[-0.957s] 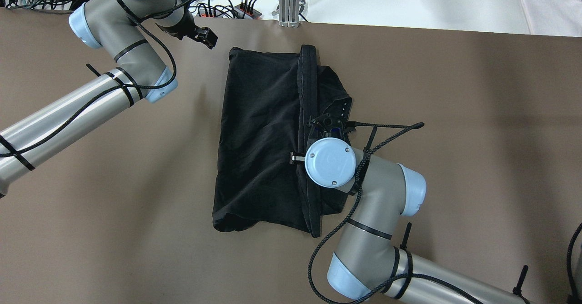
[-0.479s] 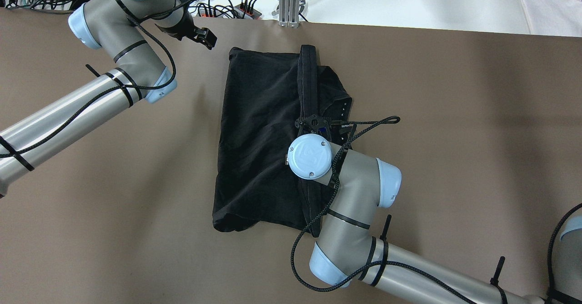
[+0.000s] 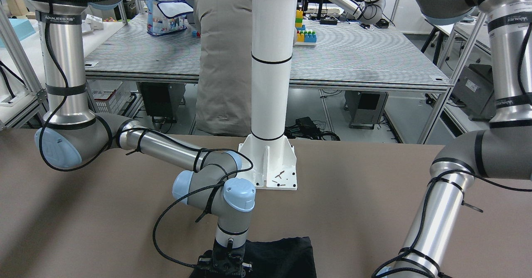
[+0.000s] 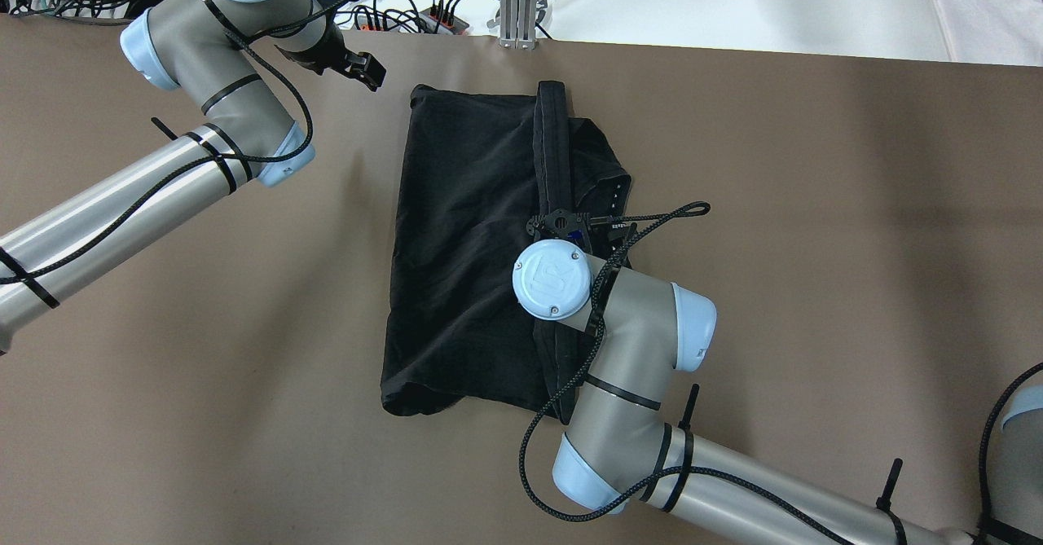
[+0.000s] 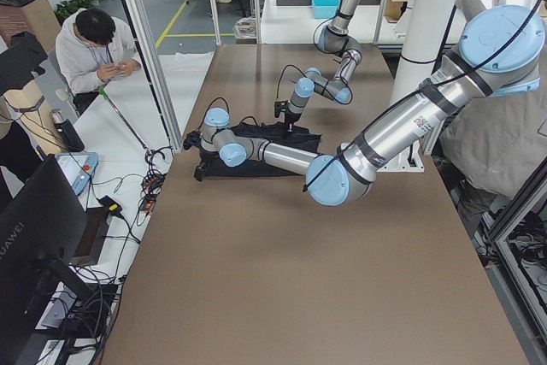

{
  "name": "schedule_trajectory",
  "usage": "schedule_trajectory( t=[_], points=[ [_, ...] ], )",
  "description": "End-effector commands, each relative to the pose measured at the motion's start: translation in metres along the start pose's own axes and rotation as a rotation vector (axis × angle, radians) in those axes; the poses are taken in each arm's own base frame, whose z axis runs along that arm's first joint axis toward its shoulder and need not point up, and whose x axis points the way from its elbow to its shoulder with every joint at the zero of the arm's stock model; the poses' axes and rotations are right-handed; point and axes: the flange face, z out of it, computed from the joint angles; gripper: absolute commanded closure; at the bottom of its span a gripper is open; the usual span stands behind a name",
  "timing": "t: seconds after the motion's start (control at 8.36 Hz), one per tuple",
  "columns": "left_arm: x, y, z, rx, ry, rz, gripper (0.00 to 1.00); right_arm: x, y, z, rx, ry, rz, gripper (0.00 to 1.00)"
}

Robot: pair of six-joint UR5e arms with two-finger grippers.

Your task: Fold clothes

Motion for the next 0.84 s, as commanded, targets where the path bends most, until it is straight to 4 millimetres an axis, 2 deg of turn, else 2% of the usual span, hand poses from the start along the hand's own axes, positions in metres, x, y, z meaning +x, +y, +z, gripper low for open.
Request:
schedule_trajectory(
  t=[0.0,0.24,0.36,0.48,0.6,0.72],
  points=[
    [-0.001,0.000,0.001,-0.002,-0.001,-0.001,0.00,0.004,0.002,0.004,-0.012,0.025,-0.057,0.53],
    [-0.002,0.001,0.002,-0.005,-0.004,-0.001,0.00,-0.015,-0.007,-0.021,-0.019,-0.030,-0.049,0.75],
    [-0.002,0.001,0.002,-0.005,-0.004,-0.001,0.00,-0.028,-0.018,-0.040,-0.003,-0.061,-0.032,0.75],
    [0.000,0.001,0.002,-0.005,-0.002,0.001,0.00,-0.036,-0.022,-0.050,0.004,-0.078,-0.008,0.72],
    [-0.001,0.001,0.001,-0.003,-0.002,-0.001,0.00,-0.045,-0.024,-0.055,0.003,-0.084,0.051,0.50],
    [-0.001,0.001,0.001,-0.003,-0.002,0.000,0.00,-0.048,-0.022,-0.049,-0.004,-0.075,0.051,0.41]
  ],
)
